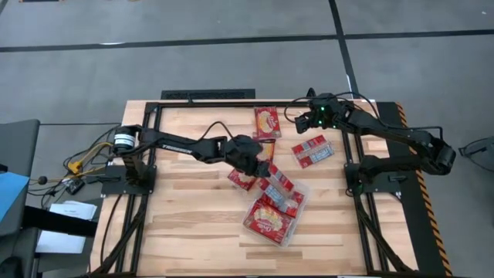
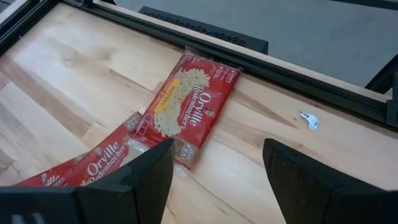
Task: Sort popcorn bags into baskets
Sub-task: Put the red popcorn bag into the transparent bin
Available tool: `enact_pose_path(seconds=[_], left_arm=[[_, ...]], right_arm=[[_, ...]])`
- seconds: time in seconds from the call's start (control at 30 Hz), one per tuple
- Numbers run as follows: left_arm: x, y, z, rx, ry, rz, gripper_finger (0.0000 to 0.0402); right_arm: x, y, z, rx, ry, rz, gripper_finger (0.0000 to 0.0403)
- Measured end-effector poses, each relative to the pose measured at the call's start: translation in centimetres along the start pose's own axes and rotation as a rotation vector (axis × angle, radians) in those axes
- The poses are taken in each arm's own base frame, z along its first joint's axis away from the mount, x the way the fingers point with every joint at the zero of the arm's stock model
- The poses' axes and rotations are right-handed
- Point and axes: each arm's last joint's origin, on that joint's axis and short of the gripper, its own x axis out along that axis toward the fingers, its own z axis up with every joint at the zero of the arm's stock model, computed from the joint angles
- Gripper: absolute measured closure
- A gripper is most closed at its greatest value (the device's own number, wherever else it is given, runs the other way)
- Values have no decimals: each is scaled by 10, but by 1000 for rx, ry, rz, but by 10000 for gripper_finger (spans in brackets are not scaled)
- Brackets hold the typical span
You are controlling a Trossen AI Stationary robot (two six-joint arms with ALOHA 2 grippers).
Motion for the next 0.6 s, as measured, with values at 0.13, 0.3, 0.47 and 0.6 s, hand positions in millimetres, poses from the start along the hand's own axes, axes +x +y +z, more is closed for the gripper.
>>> enact_pose_path(seconds=[0.13, 0.3, 0.47, 0.6], left_arm=[[10, 1, -3, -37, 18, -48, 401], [16, 0, -7, -66, 27, -74, 401], [21, 7, -10, -105, 30, -42, 401], [22, 7, -13, -113, 23, -33, 401]], right_arm=[[0, 0, 0, -1, -1, -2, 132], [0, 0, 0, -17, -1, -4, 132], [0, 0, 0, -21, -2, -6, 132], [0, 0, 0, -24, -2, -6, 132]])
